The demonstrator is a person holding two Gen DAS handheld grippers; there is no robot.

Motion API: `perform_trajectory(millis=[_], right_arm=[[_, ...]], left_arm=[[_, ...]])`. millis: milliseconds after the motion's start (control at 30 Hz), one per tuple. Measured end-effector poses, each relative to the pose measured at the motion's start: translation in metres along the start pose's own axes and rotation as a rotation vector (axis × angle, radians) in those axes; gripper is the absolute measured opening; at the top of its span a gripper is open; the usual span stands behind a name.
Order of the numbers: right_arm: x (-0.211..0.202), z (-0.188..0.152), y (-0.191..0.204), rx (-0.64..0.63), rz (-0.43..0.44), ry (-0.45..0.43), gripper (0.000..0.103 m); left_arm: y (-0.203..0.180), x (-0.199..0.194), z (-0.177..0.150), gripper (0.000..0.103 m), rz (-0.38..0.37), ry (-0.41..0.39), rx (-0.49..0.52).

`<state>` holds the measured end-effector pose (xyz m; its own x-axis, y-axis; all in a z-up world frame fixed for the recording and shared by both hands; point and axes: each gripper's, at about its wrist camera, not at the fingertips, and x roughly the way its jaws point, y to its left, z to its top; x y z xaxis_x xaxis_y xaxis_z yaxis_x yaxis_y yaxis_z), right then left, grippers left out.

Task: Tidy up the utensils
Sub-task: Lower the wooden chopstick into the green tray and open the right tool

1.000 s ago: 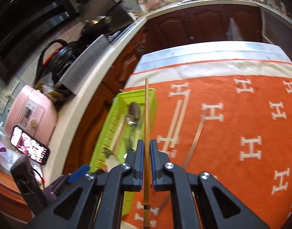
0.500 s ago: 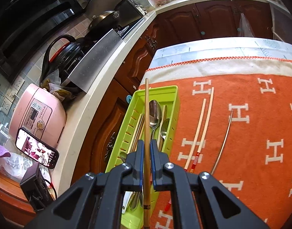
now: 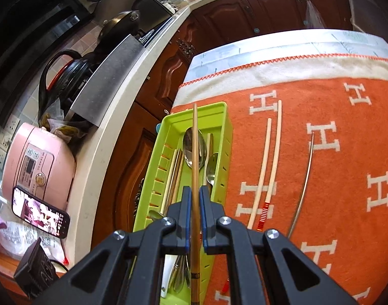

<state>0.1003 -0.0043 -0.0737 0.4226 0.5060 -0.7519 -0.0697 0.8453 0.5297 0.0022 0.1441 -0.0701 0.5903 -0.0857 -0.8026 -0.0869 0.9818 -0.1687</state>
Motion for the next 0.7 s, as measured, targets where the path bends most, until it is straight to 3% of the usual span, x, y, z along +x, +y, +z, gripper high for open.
perform_trajectory(millis=[500, 700], right_arm=[[0.018, -0.002, 0.002, 0.022, -0.013, 0.024, 0.008], [0.014, -0.003, 0.006, -0.031, -0.029, 0.008, 0.009]], left_arm=[[0.001, -0.006, 0.008, 0.060, 0.009, -0.024, 0.004], [0.003, -0.007, 0.010, 0.062, 0.014, -0.032, 0.002]])
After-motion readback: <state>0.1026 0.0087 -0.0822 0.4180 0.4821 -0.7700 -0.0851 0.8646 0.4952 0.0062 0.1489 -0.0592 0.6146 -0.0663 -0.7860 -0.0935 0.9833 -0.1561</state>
